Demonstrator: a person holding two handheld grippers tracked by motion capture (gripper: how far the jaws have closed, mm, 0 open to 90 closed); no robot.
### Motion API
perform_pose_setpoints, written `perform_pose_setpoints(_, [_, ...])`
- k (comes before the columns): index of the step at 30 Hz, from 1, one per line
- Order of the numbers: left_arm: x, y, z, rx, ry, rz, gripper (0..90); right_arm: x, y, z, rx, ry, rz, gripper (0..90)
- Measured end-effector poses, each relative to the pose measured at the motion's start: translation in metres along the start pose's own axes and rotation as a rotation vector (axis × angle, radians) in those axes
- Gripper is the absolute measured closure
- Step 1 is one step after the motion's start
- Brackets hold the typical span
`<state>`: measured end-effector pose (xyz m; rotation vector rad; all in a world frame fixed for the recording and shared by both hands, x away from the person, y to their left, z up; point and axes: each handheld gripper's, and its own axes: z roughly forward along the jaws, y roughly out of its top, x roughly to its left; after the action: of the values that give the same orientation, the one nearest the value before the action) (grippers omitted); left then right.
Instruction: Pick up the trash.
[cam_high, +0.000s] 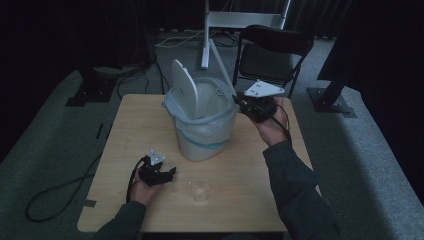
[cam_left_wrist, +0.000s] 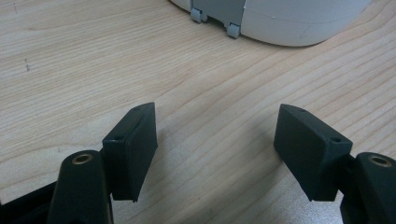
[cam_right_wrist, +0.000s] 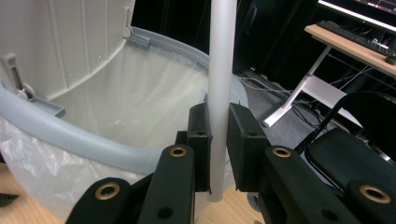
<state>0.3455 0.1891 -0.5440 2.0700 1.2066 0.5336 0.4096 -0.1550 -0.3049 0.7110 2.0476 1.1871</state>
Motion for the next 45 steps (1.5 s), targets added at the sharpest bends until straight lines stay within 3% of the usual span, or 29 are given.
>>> perform_pose_setpoints(20, [0.000, 0.000, 0.000, 0.002, -0.001, 0.003, 30.5, 0.008, 0.020, 0.016, -0.041, 0.027, -0.020, 79.3])
perform_pose_setpoints(28, [0.000, 0.000, 0.000, 0.002, -0.001, 0.003, 30.5, 0.012, 0.021, 0.024, -0.040, 0.044, -0.001, 79.3])
perform_pose_setpoints(45, [0.000, 0.000, 0.000, 0.002, -0.001, 0.003, 30.4, 0.020, 0.027, 0.039, -0.030, 0.065, -0.008, 79.2])
